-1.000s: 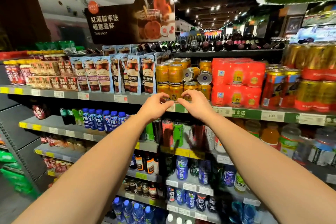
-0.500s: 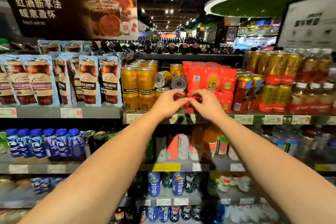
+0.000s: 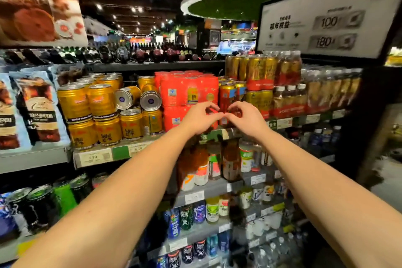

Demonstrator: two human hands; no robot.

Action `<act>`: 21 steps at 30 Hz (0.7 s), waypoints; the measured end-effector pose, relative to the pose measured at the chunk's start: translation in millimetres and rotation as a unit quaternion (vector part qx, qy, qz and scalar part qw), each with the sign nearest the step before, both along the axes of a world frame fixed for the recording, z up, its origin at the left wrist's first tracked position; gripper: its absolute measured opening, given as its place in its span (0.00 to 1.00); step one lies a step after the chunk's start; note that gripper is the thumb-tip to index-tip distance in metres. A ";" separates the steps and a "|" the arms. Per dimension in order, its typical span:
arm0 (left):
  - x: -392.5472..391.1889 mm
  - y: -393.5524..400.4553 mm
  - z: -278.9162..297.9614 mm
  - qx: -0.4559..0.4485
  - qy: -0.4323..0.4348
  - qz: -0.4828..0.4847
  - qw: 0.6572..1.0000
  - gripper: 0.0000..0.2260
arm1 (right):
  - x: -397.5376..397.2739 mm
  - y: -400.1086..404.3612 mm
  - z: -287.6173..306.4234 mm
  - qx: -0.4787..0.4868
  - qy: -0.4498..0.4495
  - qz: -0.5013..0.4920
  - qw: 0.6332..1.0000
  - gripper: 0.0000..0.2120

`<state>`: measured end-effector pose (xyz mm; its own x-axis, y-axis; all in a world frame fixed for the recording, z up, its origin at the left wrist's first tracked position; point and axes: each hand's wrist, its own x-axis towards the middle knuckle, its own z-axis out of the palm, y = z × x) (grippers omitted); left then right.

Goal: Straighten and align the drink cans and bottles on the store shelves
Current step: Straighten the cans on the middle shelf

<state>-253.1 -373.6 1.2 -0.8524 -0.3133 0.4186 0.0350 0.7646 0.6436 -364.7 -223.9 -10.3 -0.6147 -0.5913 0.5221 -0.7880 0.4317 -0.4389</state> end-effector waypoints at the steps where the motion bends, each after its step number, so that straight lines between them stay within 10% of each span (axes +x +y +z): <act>1: -8.8 6.0 -2.4 -0.001 0.003 0.001 1.000 0.09 | -6.3 9.6 -0.9 0.001 -0.005 -0.005 1.000 0.15; 21: -141.7 179.2 -33.6 0.019 -0.012 0.117 0.993 0.10 | -166.0 185.3 -31.9 0.009 -0.090 0.083 0.992 0.14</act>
